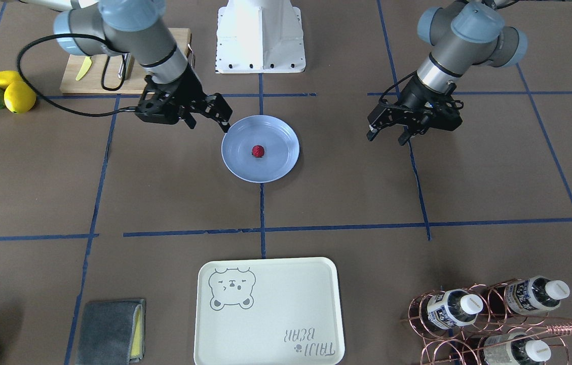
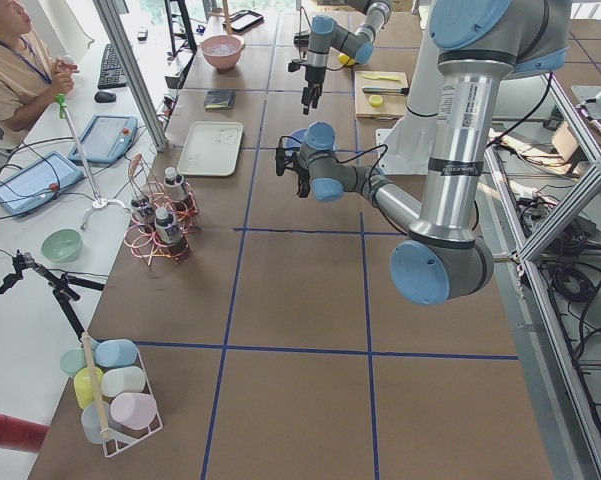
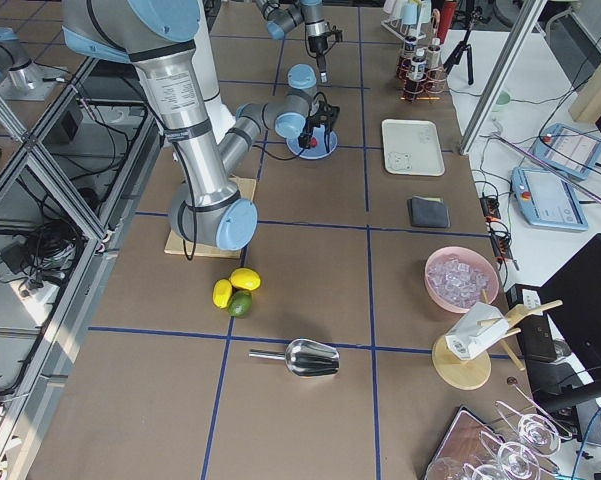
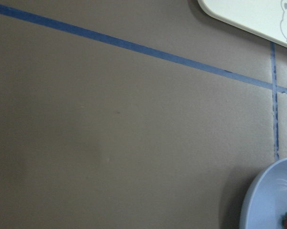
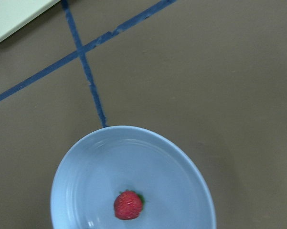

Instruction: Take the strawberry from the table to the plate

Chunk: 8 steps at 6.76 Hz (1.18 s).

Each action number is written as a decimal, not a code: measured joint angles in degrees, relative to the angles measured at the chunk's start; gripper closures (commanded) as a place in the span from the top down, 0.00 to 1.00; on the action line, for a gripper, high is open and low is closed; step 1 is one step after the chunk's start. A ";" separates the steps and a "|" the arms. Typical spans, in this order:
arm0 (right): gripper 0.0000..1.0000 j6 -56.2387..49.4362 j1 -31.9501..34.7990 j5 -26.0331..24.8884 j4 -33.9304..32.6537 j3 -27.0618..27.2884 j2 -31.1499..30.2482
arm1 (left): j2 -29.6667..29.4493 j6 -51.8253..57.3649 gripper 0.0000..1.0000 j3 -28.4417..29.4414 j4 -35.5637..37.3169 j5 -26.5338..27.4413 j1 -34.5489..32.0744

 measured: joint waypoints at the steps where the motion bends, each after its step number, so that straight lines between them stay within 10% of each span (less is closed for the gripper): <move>1: 1.00 -9.50 4.90 4.59 0.27 3.31 -8.17 | 3.22 8.14 1.00 -0.01 -0.09 -1.38 -3.58; 5: 1.00 -60.35 33.93 20.22 -0.57 -0.94 -28.99 | 10.38 46.82 1.00 7.07 1.06 -16.62 -28.73; 8: 1.00 -89.10 50.37 23.10 -8.44 -9.63 -30.87 | 7.77 70.62 1.00 10.39 21.11 -20.71 -44.53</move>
